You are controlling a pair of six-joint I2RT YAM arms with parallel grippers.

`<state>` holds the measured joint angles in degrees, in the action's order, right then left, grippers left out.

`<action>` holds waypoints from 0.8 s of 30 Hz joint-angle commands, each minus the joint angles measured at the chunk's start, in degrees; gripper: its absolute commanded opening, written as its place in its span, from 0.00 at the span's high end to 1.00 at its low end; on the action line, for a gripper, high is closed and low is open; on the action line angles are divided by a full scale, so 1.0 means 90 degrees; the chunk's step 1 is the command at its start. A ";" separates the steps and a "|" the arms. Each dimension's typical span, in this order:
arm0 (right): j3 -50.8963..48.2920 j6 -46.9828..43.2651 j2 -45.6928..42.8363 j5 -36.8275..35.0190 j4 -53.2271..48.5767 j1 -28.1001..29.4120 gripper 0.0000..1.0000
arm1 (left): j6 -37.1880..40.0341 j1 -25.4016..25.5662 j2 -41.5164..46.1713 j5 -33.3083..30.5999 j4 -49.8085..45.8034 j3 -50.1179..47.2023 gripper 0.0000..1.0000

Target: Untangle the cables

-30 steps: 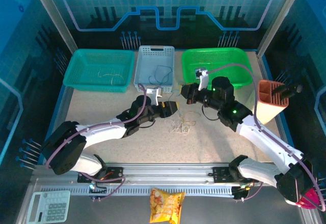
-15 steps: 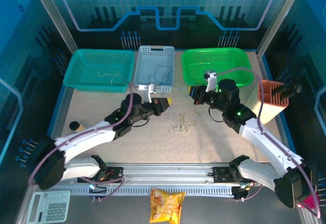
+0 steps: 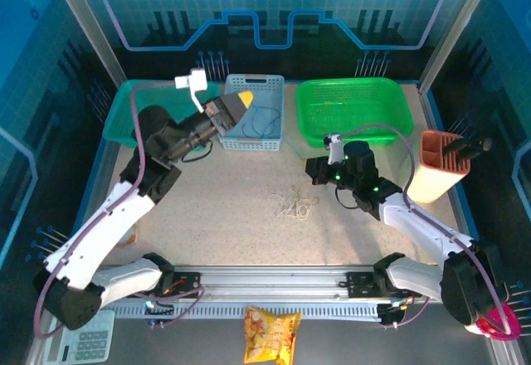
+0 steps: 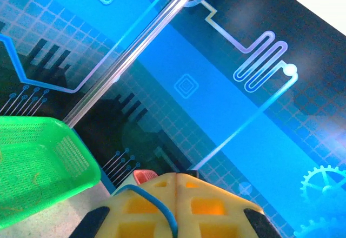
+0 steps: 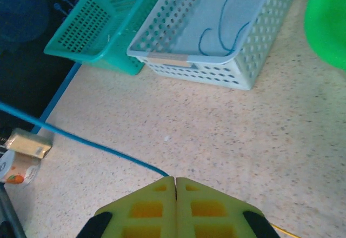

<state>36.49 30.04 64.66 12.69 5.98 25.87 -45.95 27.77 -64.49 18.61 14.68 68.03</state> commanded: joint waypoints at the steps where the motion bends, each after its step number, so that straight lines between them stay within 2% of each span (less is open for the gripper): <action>1: -0.0260 0.0151 0.0088 -0.0144 0.0046 0.0241 1.00 | -0.0089 -0.0170 -0.0444 0.0279 0.0157 0.0961 1.00; 9: 0.0011 0.0208 -0.0216 -0.0122 -0.0186 0.0495 1.00 | -0.0021 -0.0252 -0.1490 0.0242 -0.0058 0.1962 1.00; 10: 0.0084 0.0190 -0.0255 -0.0111 -0.0262 0.0495 0.97 | -0.0004 -0.0263 -0.1583 0.0237 -0.0024 0.2021 1.00; 12: 0.0205 0.0143 -0.0314 -0.0075 -0.0399 0.0495 0.86 | 0.0028 -0.0301 -0.1730 0.0180 -0.0012 0.2126 1.00; 14: 0.0292 0.0092 -0.0379 -0.0045 -0.0535 0.0495 0.64 | 0.0029 -0.0379 -0.1891 0.0178 -0.0010 0.2273 1.00; 17: 0.0315 0.0051 -0.0536 -0.0096 -0.0670 0.0495 0.41 | -0.0001 -0.0489 -0.2148 0.0295 -0.0126 0.2584 1.00; 20: 0.0249 0.0060 -0.0768 -0.0183 -0.0787 0.0494 0.30 | 0.0140 -0.0583 -0.2492 0.0454 -0.0444 0.3018 1.00; 24: 0.0194 0.0050 -0.1140 -0.0389 -0.1053 0.0489 0.26 | 0.0411 -0.0734 -0.3005 0.0597 -0.0870 0.3702 1.00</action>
<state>37.60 30.92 56.97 10.96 -0.56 29.95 -44.95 22.20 -89.14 21.82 10.00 97.30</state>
